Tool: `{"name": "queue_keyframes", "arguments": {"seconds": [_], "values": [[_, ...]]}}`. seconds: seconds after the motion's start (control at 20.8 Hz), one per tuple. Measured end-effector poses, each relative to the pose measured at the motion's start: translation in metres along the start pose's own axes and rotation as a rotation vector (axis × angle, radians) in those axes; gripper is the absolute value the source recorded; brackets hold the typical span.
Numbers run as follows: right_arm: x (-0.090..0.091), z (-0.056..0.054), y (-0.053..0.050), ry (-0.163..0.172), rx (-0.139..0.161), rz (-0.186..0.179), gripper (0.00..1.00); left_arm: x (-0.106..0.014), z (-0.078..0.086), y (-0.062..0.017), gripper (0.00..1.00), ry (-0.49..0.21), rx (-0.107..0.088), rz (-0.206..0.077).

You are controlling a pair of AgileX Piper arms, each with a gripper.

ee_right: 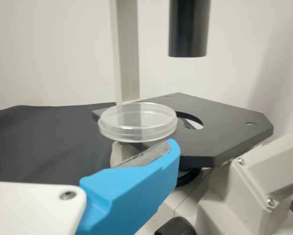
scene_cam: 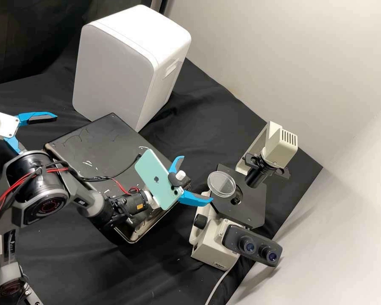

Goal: Place the petri dish on the bench

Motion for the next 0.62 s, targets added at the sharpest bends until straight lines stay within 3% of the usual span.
{"name": "queue_keyframes", "arguments": {"seconds": [0.24,0.43,0.62], "values": [[0.011,0.006,-0.002,-0.012,0.001,0.001,1.0,0.001,-0.001,-0.0009,1.0,0.011,-0.009,-0.004],[0.021,0.015,0.004,-0.057,0.011,0.052,1.0,0.002,-0.001,-0.0008,1.0,0.013,-0.011,-0.004],[0.029,0.02,0.004,-0.068,0.008,0.062,1.0,0.002,-0.001,-0.0008,1.0,0.013,-0.011,-0.004]]}}
